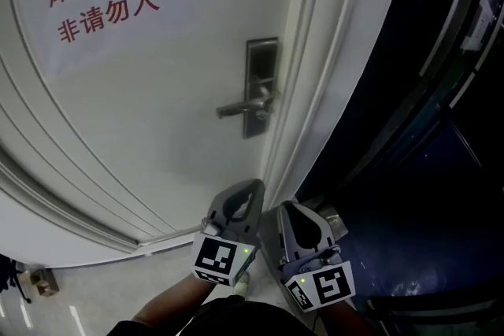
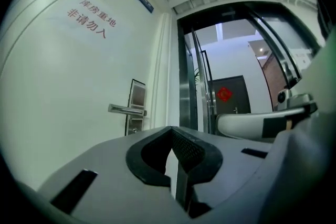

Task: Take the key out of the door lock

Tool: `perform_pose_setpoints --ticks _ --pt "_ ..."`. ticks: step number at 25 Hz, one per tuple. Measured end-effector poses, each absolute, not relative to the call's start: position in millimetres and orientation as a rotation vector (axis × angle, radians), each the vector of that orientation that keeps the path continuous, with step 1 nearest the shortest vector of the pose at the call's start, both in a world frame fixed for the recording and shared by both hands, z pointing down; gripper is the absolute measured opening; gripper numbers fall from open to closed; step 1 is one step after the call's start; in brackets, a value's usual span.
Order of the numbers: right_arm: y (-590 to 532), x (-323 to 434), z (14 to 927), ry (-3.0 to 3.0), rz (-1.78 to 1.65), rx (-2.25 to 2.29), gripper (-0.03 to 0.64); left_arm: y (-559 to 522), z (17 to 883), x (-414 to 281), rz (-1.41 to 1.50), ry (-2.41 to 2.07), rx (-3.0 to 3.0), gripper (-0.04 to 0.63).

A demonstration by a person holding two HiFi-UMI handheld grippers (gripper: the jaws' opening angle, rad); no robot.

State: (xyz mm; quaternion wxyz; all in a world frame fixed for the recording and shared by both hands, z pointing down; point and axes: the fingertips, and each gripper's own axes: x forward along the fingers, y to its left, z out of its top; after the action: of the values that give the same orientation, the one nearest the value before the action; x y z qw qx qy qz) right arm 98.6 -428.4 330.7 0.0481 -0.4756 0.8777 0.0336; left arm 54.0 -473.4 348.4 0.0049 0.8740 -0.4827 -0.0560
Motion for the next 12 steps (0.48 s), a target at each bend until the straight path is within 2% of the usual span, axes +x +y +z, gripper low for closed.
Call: perform_pose_setpoints --ticks 12 --pt "-514.1 100.8 337.9 2.632 0.058 -1.517 0.015 -608.2 396.7 51.4 -0.47 -1.236 2.283 0.005"
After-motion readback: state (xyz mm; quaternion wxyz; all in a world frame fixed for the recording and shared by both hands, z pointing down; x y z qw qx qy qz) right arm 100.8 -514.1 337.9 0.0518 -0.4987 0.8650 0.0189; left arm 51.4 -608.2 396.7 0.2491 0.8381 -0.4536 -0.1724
